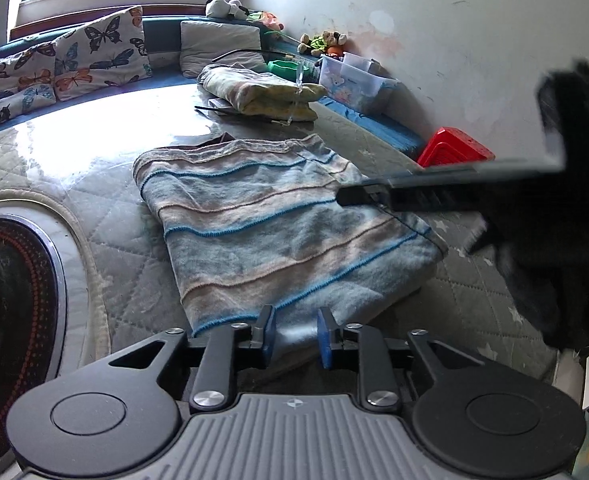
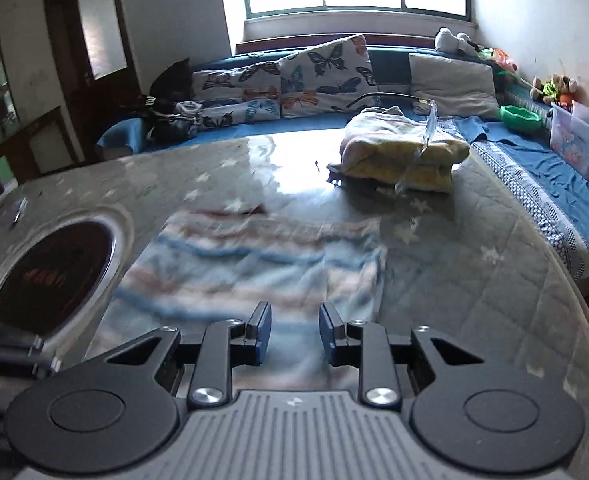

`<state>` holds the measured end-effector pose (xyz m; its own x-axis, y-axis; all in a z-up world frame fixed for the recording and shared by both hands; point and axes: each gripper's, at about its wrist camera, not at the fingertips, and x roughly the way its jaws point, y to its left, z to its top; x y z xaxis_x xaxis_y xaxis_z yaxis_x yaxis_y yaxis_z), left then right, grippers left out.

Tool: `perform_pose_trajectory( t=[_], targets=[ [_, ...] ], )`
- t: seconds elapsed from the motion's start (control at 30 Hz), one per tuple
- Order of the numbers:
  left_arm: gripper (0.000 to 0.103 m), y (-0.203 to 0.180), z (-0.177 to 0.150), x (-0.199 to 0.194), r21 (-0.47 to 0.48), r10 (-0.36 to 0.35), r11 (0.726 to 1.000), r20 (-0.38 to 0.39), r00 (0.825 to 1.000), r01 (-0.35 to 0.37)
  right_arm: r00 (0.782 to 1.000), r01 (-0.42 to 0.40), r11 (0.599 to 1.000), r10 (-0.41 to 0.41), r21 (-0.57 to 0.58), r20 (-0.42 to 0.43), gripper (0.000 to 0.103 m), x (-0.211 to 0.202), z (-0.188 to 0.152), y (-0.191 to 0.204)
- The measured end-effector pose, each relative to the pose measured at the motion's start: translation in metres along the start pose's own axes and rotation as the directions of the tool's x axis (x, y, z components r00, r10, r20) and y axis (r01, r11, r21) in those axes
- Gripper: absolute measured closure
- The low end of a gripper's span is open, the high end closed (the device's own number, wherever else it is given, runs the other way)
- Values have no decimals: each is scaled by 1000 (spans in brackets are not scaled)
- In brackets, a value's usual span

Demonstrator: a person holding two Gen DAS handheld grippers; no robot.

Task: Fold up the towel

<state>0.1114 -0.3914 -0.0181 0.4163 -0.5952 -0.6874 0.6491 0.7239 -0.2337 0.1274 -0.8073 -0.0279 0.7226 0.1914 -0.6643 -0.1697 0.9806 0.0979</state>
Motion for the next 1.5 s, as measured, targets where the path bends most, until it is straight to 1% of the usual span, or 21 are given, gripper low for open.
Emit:
perform_pose_trajectory(
  t=[0.13, 0.23, 0.3, 0.4, 0.63, 0.83, 0.97, 1.1, 1.23, 1.3, 1.37, 1.5],
  targets=[
    [74, -4, -4, -1, 11, 3, 1000, 3, 1000, -3, 999, 31, 998, -29, -53, 27, 69, -19, -26, 14],
    [73, -4, -6, -1, 14, 6, 1000, 0, 1000, -6, 998, 54, 995, -51, -83, 39, 69, -32, -45, 22],
    [73, -5, -7, -2, 15, 7, 1000, 1, 1000, -7, 997, 62, 994, -58, -91, 46, 69, -38, -56, 25],
    [72, -6, -8, -4, 19, 6, 1000, 4, 1000, -6, 996, 65, 994, -60, -83, 59, 68, -47, -62, 25],
    [70, -8, -10, -5, 22, 13, 1000, 5, 1000, -13, 996, 67, 997, -65, -39, 65, 67, -49, -66, 21],
    [69, -7, -14, -15, 9, 18, 1000, 19, 1000, -18, 993, 40, 999, -37, -25, 115, 66, -55, -60, 32],
    [69, -4, -15, -19, 0, 32, 1000, 25, 999, -32, 994, 32, 997, -25, -64, 107, 61, -48, -61, 46],
    [69, 2, -16, -21, -17, 43, 999, 23, 999, -42, 996, 52, 994, -44, -96, 83, 60, -40, -68, 54],
    [69, 6, -10, -25, -34, 48, 998, 42, 998, -47, 995, 49, 994, -41, -94, 87, 59, -45, -70, 55],
    [69, 9, -1, -25, -53, 49, 998, 59, 997, -46, 995, 51, 994, -43, -94, 93, 58, -47, -69, 55],
    [69, 13, 8, -22, -63, 45, 997, 71, 996, -40, 994, 53, 994, -44, -92, 97, 58, -48, -68, 55],
    [69, 27, 23, -10, -117, 46, 992, 80, 996, -37, 995, 51, 995, -43, -85, 95, 57, -45, -67, 54]
  ],
)
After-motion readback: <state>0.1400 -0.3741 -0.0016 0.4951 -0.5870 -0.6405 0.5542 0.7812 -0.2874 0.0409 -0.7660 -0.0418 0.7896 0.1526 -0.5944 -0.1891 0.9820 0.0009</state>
